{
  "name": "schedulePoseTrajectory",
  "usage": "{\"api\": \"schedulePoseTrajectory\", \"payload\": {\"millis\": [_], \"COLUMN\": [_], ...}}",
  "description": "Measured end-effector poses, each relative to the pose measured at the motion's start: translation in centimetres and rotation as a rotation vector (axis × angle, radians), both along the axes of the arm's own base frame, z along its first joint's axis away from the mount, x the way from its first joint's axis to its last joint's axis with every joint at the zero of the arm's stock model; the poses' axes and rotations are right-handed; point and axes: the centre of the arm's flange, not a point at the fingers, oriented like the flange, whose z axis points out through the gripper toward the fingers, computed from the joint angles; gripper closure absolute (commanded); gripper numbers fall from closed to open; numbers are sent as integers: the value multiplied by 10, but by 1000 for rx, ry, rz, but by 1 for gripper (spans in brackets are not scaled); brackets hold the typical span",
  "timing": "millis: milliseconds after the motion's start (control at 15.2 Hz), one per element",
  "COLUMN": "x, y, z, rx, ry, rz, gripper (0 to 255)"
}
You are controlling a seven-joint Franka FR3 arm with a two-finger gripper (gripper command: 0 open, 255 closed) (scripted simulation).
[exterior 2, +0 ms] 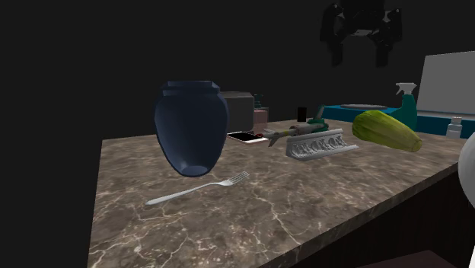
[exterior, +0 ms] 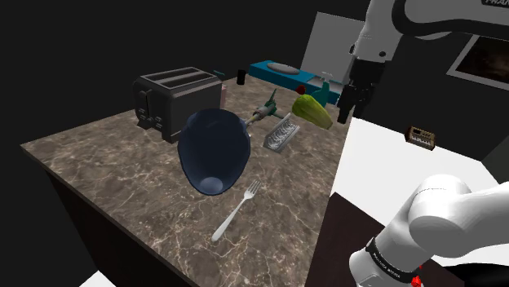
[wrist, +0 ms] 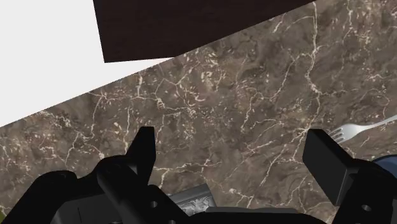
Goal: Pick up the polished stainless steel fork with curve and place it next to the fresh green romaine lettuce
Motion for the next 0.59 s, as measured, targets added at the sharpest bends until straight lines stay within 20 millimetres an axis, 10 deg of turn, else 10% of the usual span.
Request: {"api": "schedulePoseTrajectory", "payload": {"millis": [594], "x": [-14], "y": [90], "z": [-47], "rx": [-95], "ry": [-67], "rz": [-293], "gripper": [0]}}
